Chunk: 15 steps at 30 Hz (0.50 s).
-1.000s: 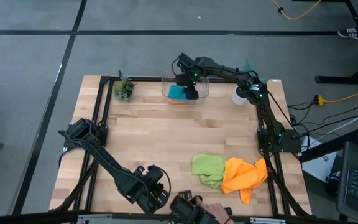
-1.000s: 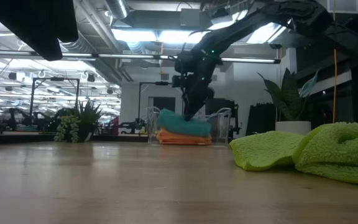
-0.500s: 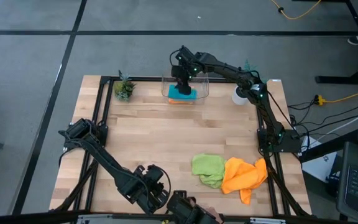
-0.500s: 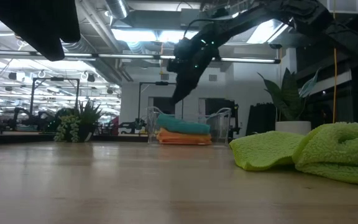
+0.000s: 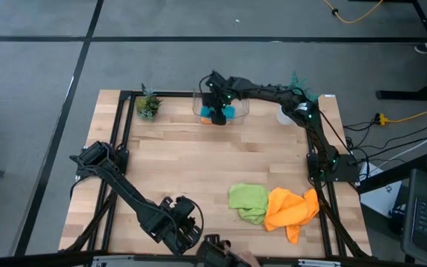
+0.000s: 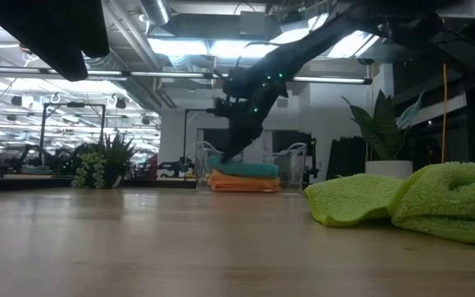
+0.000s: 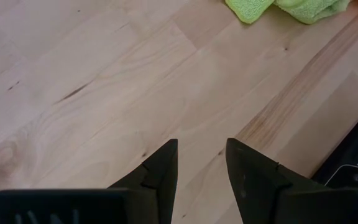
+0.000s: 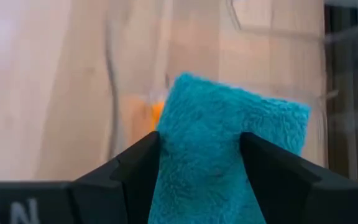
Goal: Fold microfiber towels
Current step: Fold the green towel
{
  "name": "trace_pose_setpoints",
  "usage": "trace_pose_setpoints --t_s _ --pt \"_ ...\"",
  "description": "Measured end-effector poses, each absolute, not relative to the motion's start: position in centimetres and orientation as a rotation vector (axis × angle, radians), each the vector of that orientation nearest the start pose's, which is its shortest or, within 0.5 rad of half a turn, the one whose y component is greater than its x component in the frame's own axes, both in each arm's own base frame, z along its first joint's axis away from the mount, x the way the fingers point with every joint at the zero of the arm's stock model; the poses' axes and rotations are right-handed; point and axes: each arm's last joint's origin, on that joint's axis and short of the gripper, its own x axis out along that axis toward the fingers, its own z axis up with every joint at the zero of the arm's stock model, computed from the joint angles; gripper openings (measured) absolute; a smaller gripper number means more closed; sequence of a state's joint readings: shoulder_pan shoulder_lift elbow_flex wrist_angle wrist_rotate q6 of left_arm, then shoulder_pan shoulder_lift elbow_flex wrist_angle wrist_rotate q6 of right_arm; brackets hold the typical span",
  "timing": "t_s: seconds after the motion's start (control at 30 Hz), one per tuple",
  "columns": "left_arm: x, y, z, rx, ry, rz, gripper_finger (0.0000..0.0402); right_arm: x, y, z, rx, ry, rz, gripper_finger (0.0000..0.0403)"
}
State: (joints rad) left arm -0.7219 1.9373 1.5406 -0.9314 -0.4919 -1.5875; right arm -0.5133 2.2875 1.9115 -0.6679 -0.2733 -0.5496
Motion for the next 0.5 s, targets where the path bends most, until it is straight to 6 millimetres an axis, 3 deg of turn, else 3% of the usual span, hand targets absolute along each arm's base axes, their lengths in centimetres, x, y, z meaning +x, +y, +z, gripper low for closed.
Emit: trace_pose_setpoints --t_s 0.27,0.37,0.5 --pt "29.9 -24.5 22.0 -0.665 0.895 0.640 0.0128 42.6 -23.2 16.8 -0.075 1.026 0.052 0.0226" --pt "29.9 -24.5 22.0 -0.665 0.895 0.640 0.0128 42.8 -23.4 17.6 -0.063 1.027 0.032 0.0226" --pt "29.9 -24.5 22.0 -0.665 0.895 0.639 0.0128 43.1 -23.6 20.2 -0.055 1.013 0.017 0.0226"
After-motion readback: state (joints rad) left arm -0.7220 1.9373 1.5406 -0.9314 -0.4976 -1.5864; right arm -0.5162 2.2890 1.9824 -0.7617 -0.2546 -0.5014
